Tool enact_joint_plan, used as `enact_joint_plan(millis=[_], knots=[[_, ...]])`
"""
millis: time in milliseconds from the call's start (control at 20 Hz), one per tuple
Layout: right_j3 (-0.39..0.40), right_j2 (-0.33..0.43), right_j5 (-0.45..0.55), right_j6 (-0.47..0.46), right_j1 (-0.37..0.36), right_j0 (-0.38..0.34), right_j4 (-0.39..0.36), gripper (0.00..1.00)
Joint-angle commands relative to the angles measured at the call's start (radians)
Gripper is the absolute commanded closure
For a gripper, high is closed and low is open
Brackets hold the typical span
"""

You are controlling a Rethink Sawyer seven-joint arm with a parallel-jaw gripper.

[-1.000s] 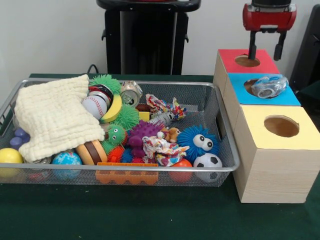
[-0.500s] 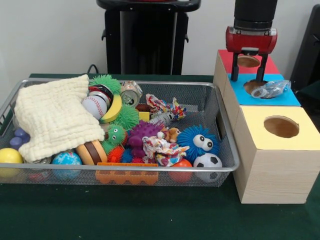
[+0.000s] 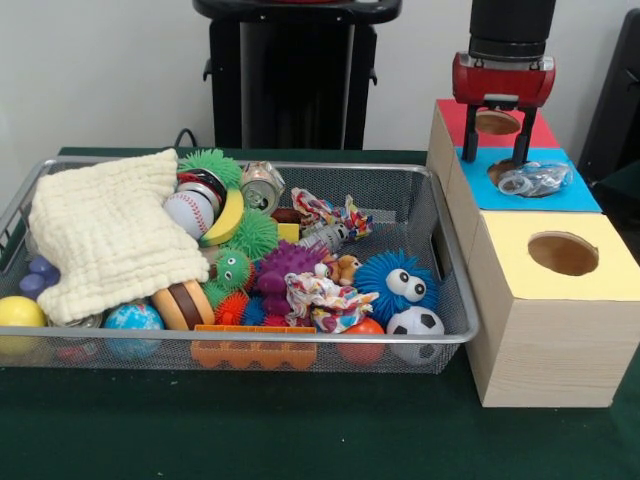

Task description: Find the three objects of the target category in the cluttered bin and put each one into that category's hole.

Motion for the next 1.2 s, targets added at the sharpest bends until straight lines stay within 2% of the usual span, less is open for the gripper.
enact_joint_plan(millis=[50,250,400,450,600,1150,1200], knots=[[0.028,0.111,-0.085,0.202,0.135,-0.042,0.000,0.00],[0.074,0.147,-0.037,0.163,0.075,-0.100,-0.022,0.00],[0.091,0.142,0.025,0.143,0.033,-0.109,-0.021,0.00],[0.094,0.142,0.042,0.138,0.022,-0.115,-0.024,1.00],[0.092,0.153,0.057,0.113,0.016,-0.136,-0.036,1.00],[0.082,0.151,0.095,0.103,0.006,-0.142,-0.036,1.00],[0.085,0.153,0.089,0.106,0.006,-0.143,-0.035,0.00]])
